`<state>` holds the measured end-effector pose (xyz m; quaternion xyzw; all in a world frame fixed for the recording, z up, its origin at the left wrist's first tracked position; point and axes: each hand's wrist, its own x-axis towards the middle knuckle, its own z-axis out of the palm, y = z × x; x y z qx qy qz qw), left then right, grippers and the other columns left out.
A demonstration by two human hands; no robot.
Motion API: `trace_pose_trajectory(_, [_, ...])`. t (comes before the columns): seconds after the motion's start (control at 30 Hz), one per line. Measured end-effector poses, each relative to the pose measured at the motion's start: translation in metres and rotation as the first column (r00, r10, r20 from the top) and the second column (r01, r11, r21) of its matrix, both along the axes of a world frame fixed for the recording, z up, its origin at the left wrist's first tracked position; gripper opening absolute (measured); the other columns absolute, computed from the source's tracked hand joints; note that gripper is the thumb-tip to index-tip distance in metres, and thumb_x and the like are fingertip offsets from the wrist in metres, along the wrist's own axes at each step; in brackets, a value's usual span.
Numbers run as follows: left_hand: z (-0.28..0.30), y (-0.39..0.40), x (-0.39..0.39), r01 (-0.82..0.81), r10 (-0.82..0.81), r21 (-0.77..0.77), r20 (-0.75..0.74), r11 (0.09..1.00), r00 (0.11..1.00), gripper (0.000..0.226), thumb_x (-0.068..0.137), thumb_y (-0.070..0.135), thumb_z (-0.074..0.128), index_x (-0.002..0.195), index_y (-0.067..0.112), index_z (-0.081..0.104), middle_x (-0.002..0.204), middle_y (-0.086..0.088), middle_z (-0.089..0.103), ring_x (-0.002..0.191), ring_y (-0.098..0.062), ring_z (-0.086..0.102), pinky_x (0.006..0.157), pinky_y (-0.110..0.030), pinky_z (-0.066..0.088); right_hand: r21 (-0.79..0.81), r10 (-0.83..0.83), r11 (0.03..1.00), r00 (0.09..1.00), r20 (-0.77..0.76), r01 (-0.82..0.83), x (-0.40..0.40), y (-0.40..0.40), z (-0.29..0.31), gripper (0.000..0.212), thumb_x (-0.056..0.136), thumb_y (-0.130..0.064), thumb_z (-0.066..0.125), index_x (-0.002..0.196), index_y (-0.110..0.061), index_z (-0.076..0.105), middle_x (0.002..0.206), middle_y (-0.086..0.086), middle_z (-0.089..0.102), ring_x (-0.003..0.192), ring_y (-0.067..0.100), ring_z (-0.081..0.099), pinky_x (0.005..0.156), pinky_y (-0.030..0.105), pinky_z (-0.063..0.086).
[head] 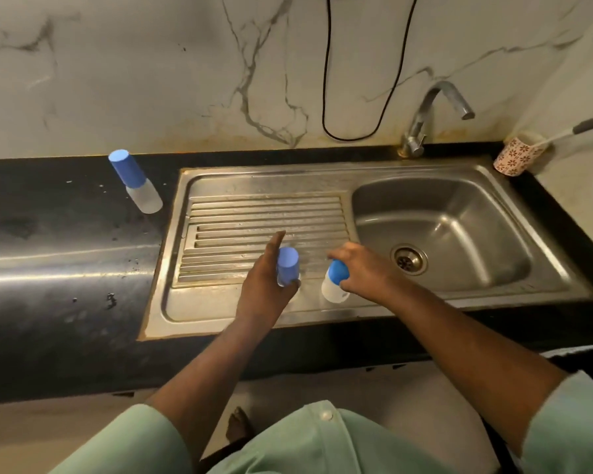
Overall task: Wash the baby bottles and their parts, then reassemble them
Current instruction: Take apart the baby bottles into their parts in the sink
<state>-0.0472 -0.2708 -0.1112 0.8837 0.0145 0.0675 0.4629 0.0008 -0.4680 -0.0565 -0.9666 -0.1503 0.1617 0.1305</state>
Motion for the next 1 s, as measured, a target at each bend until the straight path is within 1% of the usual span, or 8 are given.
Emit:
trace_pose_trajectory(0.13, [0.005,0.008,-0.003,0.008,-0.010,-0.035,-0.062,0.999,0.998,0.121,0.072,0.015,0.091,0.159,0.037,0.009,0.156,0.000,0.042,0.137,-0.023,0.046,0.105,-0.030,0.040,0.054,0.002,0.999,0.999,-0.047,0.001,-0.001,-0.003,0.008,0.088,0.071,-0.014,0.078,0.145,-0.037,0.035,0.138,-0.005,0.043,0.119,0.019,0.050,0.093,0.039,0.049])
trace_pose_trajectory(0.27, [0.014,0.042,-0.004,0.006,-0.010,-0.039,-0.108,0.999,0.994,0.127,0.065,0.020,0.095,0.160,0.031,0.010,0.160,0.003,0.034,0.140,-0.019,0.039,0.112,-0.039,0.041,0.081,0.051,0.995,0.998,0.032,-0.053,0.011,0.006,0.040,0.091,0.072,-0.020,0.079,0.146,-0.043,0.031,0.144,-0.007,0.038,0.123,0.016,0.046,0.092,0.034,0.048])
trace_pose_trajectory(0.4, [0.025,0.090,0.006,-0.047,0.033,-0.112,-0.122,0.993,0.992,0.109,0.066,0.020,0.094,0.152,0.034,0.029,0.128,0.022,0.051,0.113,0.009,0.049,0.092,-0.012,0.042,0.160,0.102,0.980,0.991,0.083,-0.115,0.034,0.042,0.078,0.087,0.071,-0.027,0.082,0.144,-0.041,0.036,0.146,-0.004,0.040,0.129,0.018,0.043,0.097,0.028,0.036])
trace_pose_trajectory(0.43, [0.028,0.104,0.013,-0.096,0.084,-0.112,-0.111,0.989,0.990,0.103,0.067,0.020,0.093,0.151,0.031,0.034,0.124,0.021,0.053,0.110,0.007,0.052,0.091,-0.014,0.043,0.184,0.112,0.974,0.989,0.102,-0.129,0.041,0.056,0.086,0.083,0.072,-0.029,0.082,0.143,-0.039,0.040,0.146,-0.003,0.042,0.129,0.018,0.043,0.096,0.025,0.033])
trace_pose_trajectory(0.57, [0.036,0.171,0.054,-0.333,0.330,-0.122,-0.046,0.935,0.943,0.082,0.075,0.016,0.087,0.146,0.016,0.045,0.136,-0.011,0.054,0.124,-0.027,0.055,0.106,-0.044,0.047,0.223,0.170,0.953,0.972,0.160,-0.203,0.071,0.134,0.105,0.067,0.074,-0.036,0.080,0.135,-0.033,0.052,0.140,-0.002,0.048,0.125,0.017,0.047,0.096,0.027,0.037])
trace_pose_trajectory(0.73, [0.027,0.258,0.118,-0.571,0.567,-0.073,-0.072,0.818,0.821,0.085,0.077,0.020,0.086,0.147,0.019,0.039,0.144,-0.013,0.042,0.131,-0.035,0.046,0.111,-0.047,0.041,0.320,0.191,0.918,0.969,0.160,-0.234,0.117,0.260,0.096,0.060,0.077,-0.031,0.079,0.132,-0.025,0.056,0.136,-0.001,0.055,0.123,0.017,0.051,0.090,0.027,0.039])
trace_pose_trajectory(0.9, [0.003,0.308,0.166,-0.512,0.494,-0.051,-0.198,0.857,0.847,0.102,0.074,0.031,0.088,0.155,0.020,0.028,0.156,-0.012,0.031,0.141,-0.035,0.036,0.113,-0.048,0.035,0.455,0.109,0.882,0.992,0.057,-0.124,0.168,0.361,0.065,0.078,0.076,-0.021,0.079,0.145,-0.017,0.042,0.145,0.005,0.048,0.132,0.020,0.045,0.108,0.036,0.039])
trace_pose_trajectory(1.0, [-0.010,0.314,0.185,-0.434,0.410,-0.086,-0.205,0.897,0.889,0.086,0.078,0.024,0.085,0.151,0.018,0.039,0.152,-0.009,0.038,0.137,-0.029,0.041,0.111,-0.042,0.040,0.488,0.061,0.871,0.998,-0.002,-0.052,0.188,0.393,0.042,0.090,0.073,-0.020,0.081,0.149,-0.017,0.034,0.149,0.009,0.041,0.136,0.023,0.039,0.108,0.035,0.035])
